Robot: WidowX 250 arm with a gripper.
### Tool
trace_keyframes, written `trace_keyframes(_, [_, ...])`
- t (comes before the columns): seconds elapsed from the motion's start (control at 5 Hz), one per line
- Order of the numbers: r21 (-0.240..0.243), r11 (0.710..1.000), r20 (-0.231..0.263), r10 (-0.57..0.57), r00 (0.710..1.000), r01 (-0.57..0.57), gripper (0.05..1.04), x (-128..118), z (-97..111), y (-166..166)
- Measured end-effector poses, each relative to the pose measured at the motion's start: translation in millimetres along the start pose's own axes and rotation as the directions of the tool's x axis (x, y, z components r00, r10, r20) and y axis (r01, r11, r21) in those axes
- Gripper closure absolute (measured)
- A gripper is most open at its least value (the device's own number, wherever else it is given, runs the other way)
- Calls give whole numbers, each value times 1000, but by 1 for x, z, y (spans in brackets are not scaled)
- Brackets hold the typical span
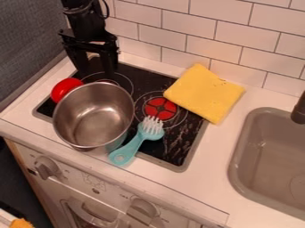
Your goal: Took the sushi and put it in the sink
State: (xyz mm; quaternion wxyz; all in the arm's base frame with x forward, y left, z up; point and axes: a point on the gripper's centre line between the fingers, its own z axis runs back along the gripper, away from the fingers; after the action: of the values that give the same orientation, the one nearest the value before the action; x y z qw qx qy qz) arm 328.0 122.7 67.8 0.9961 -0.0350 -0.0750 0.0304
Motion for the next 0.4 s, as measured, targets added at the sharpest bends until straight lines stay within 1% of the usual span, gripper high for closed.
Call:
trace_keyframes(0.2, [-16,1000,-31,13,999,-14,82,-3,-12,0])
trace_keyframes(0.4, [-20,998,12,57,998,-57,82,16,-8,4])
